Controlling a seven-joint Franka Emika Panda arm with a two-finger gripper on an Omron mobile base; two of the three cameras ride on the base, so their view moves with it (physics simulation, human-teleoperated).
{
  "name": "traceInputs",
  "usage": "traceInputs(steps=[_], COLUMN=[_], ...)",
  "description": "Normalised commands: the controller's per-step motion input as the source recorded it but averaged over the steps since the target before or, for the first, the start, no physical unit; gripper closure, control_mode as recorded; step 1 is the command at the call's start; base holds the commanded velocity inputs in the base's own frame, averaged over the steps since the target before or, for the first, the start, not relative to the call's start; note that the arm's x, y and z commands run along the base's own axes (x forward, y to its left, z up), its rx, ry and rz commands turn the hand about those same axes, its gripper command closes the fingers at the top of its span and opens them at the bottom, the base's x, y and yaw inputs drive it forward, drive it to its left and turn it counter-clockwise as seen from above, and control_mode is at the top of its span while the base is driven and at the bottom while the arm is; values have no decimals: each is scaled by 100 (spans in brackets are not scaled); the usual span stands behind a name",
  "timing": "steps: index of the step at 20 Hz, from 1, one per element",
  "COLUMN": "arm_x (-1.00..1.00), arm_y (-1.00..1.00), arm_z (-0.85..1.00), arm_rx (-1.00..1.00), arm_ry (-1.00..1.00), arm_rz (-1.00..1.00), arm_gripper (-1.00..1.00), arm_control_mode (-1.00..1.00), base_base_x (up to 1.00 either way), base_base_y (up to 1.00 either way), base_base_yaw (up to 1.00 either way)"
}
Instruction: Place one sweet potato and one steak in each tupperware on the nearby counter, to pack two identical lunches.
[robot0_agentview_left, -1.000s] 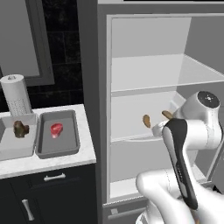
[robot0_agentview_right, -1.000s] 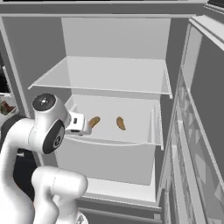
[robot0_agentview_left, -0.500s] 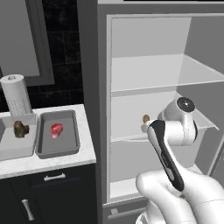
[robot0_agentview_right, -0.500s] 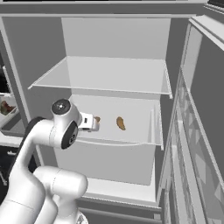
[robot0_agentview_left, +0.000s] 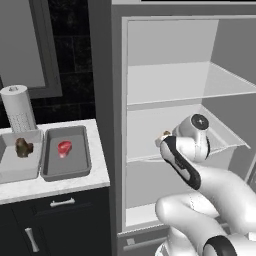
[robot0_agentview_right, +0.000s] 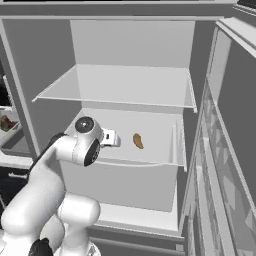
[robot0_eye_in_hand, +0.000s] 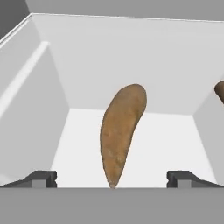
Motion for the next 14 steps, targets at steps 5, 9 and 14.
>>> traceInputs(steps=[5, 9, 14], arm_x=[52, 44, 37], arm_y=[-1, -6, -1], arm_z=[-25, -32, -43], arm_rx=[0, 0, 0], arm_ry=[4, 9, 10], arm_rz=[0, 0, 0], arm_gripper=[-100, -100, 100], arm_control_mode=[-100, -100, -100], base_base_x=[0, 0, 0], base_base_y=[0, 0, 0], base_base_yaw=[0, 0, 0])
